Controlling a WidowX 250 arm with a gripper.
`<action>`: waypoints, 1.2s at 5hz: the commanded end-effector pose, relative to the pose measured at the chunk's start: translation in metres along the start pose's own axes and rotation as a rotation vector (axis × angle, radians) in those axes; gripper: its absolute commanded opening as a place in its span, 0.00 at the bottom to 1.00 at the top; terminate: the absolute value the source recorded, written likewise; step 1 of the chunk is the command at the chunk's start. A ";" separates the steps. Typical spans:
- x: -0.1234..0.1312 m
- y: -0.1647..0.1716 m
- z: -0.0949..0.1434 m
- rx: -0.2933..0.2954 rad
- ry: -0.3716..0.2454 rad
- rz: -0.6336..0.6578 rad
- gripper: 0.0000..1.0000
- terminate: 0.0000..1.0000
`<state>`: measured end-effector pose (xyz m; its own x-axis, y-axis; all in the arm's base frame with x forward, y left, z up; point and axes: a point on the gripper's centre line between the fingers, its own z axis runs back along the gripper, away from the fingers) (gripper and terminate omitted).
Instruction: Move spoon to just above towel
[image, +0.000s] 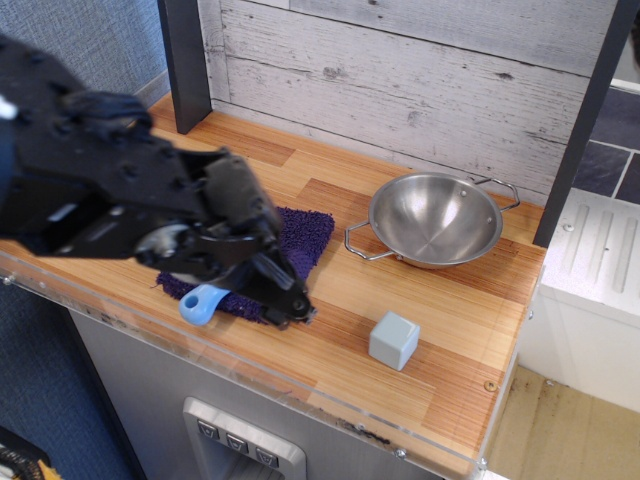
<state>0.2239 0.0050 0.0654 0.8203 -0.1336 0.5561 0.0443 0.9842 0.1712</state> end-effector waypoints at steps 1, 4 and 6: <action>-0.016 0.024 -0.008 0.023 0.033 0.040 1.00 0.00; -0.007 0.030 -0.035 -0.021 0.048 0.031 1.00 0.00; -0.010 0.032 -0.037 -0.016 0.044 0.029 0.00 0.00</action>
<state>0.2361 0.0401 0.0279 0.8575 -0.1037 0.5039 0.0417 0.9903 0.1329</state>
